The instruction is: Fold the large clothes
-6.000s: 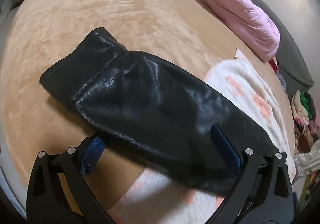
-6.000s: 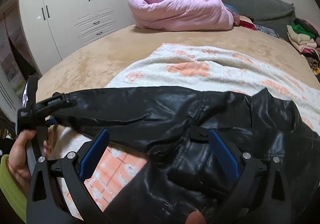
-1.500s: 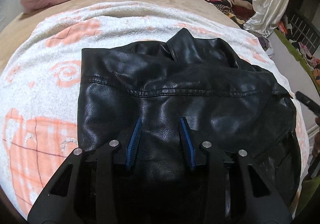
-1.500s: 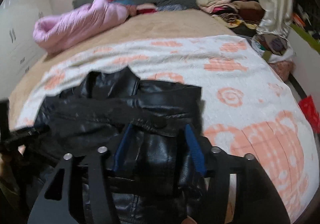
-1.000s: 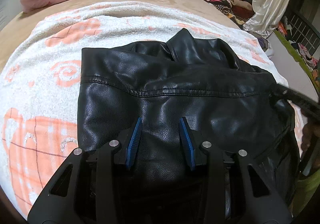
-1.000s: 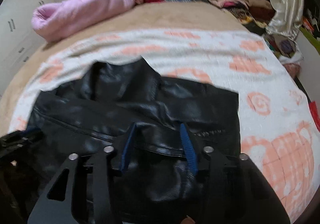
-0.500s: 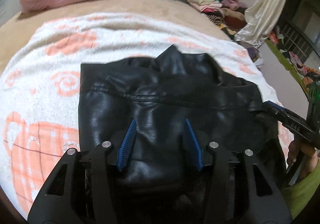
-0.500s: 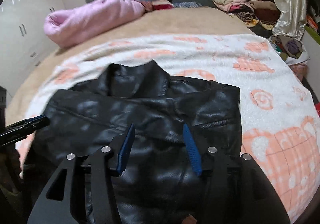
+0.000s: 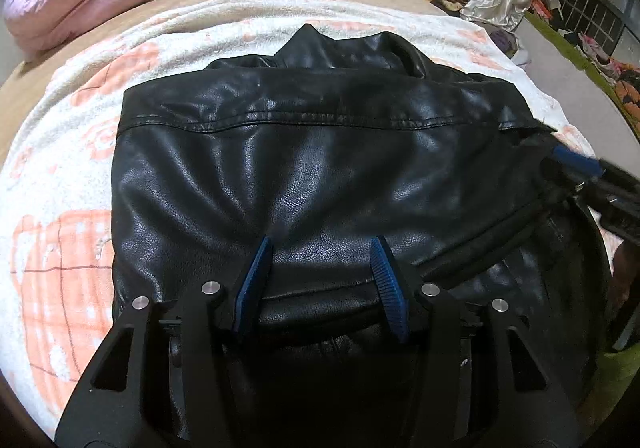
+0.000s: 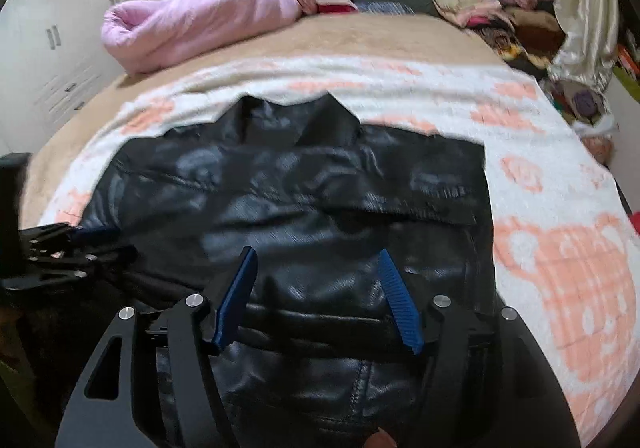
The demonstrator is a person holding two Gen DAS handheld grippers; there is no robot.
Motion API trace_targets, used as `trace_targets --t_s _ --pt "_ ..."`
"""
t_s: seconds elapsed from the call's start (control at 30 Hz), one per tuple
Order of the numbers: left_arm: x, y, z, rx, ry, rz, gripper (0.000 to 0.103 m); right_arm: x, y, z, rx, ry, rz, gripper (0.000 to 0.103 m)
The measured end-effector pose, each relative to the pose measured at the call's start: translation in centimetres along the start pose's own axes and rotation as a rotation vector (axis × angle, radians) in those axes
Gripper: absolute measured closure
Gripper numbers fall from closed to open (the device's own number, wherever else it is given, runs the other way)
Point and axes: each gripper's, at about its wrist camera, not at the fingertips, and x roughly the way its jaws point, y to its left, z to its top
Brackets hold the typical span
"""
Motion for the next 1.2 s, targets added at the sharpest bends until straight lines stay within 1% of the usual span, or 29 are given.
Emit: trace_targets --t_s 0.07,0.13,0.17,0.2,0.23,0.27,0.3,0.33,0.37,0.4,0.43,0.47,0.53,0.6,0.83,1.0,1.2 --pt "0.1 0.0 0.2 -0.007 -0.001 -0.011 0.060 1.6 -0.3 -0.6 0.005 0.069 -0.027 0.042" --pt "-0.1 0.2 0.3 -0.016 -0.005 -0.026 0.060 2.4 -0.5 -1.1 0.016 0.084 -0.027 0.042" --pt "-0.3 0.3 0.3 -0.020 -0.008 -0.031 0.060 2.4 -0.5 -1.1 0.017 0.082 -0.030 0.042" --pt "-0.6 0.4 0.4 -0.023 -0.013 -0.037 0.059 1.9 -0.3 -1.0 0.018 0.062 -0.030 0.041" --pt "-0.9 0.4 0.4 -0.026 -0.016 -0.045 0.056 1.5 -0.3 -1.0 0.023 0.049 -0.021 0.039" --pt "-1.0 0.4 0.4 -0.029 -0.018 -0.056 0.053 0.9 -0.3 -0.9 0.031 0.036 -0.004 0.036" --pt "-1.2 0.3 0.3 -0.033 -0.017 -0.070 0.045 0.1 -0.3 -0.8 0.043 0.013 0.016 0.034" --pt "-1.5 0.3 0.3 -0.036 -0.018 -0.079 0.039 -0.4 -0.4 -0.9 0.045 0.002 0.022 0.032" --pt "-1.7 0.2 0.3 -0.035 -0.023 -0.074 0.036 -1.2 -0.3 -0.8 0.047 -0.013 0.019 0.023" --pt "-2.0 0.2 0.4 -0.033 -0.026 -0.068 0.031 -1.6 -0.3 -0.8 0.047 -0.019 0.010 0.013" --pt "-2.3 0.2 0.4 -0.034 -0.032 -0.062 0.026 -2.1 -0.3 -0.8 0.047 -0.028 -0.002 0.012" --pt "-2.7 0.2 0.3 -0.038 -0.039 -0.062 0.024 -2.6 -0.3 -0.9 0.047 -0.037 -0.005 0.011" --pt "-3.4 0.3 0.3 -0.041 -0.054 -0.061 0.016 -3.2 -0.5 -0.9 0.056 -0.044 -0.014 0.007" --pt "-3.9 0.4 0.4 -0.047 -0.066 -0.048 0.010 -3.8 -0.6 -1.2 0.063 -0.053 -0.043 0.006" --pt "-5.3 1.7 0.4 -0.100 -0.081 -0.043 0.010 -5.7 0.1 -1.6 0.042 -0.079 -0.096 0.005" --pt "-6.7 1.8 0.4 -0.109 -0.102 -0.037 0.010 -7.1 1.2 -1.5 0.019 -0.091 -0.107 0.005" --pt "-8.2 1.4 -0.2 -0.113 -0.130 -0.022 0.009 -9.4 2.7 -1.5 -0.021 -0.139 -0.125 0.005"
